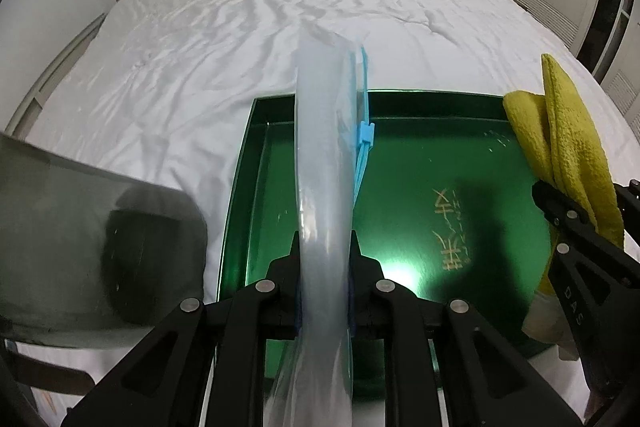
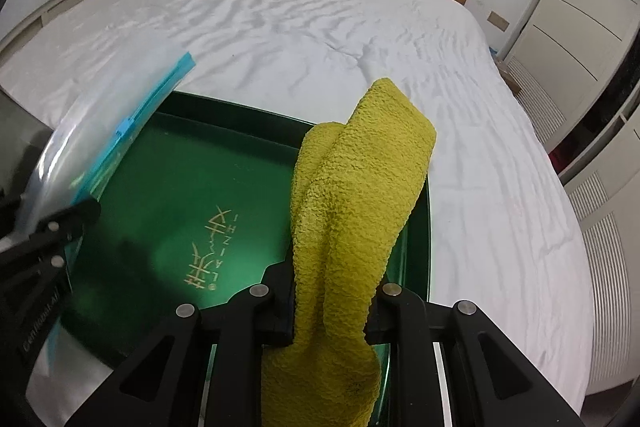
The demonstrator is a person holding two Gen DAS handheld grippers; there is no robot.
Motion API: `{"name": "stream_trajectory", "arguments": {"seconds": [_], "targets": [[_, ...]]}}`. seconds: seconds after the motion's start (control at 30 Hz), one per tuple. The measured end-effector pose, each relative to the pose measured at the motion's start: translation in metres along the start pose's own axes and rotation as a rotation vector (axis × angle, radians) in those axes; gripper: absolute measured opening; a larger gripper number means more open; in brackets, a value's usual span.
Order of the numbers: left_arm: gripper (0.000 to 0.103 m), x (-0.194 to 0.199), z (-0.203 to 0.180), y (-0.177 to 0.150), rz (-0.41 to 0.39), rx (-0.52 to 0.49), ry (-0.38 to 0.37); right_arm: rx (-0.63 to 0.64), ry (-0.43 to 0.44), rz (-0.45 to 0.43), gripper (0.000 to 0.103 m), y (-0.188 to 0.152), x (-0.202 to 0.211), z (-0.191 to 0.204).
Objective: Organize soft objects
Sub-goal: 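Lower the bag and towel into the tray and open both tools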
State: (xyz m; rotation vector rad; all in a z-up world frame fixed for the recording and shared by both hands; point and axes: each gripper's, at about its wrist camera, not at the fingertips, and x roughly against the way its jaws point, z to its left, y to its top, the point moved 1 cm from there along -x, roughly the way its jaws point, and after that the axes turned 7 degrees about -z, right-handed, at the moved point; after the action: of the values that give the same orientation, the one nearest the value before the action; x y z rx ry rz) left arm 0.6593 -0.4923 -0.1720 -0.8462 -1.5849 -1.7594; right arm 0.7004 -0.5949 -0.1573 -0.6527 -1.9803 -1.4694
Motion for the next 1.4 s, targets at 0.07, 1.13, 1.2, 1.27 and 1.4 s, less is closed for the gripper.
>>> {"name": "stream_trajectory", "arguments": {"seconds": [0.07,1.13,1.2,1.27,1.4], "targets": [[0.014,-0.006,0.0,0.003,-0.007,0.0,0.003,-0.021,0.005,0.001,0.02,0.004,-0.007,0.0],[0.069,0.012,-0.001,0.011,-0.094,-0.02,-0.033,-0.077,-0.053,-0.055,0.087,-0.006,0.025,-0.026],[0.07,0.019,-0.002,0.008,-0.098,-0.019,-0.047,-0.077,-0.062,-0.063,0.087,-0.007,0.032,-0.027],[0.073,0.027,-0.003,0.005,-0.107,-0.022,-0.052,-0.072,-0.079,-0.073,0.087,-0.009,0.041,-0.025],[0.073,0.045,-0.002,-0.001,-0.106,0.001,-0.069,-0.064,-0.107,-0.081,0.088,-0.012,0.055,-0.021]]}}
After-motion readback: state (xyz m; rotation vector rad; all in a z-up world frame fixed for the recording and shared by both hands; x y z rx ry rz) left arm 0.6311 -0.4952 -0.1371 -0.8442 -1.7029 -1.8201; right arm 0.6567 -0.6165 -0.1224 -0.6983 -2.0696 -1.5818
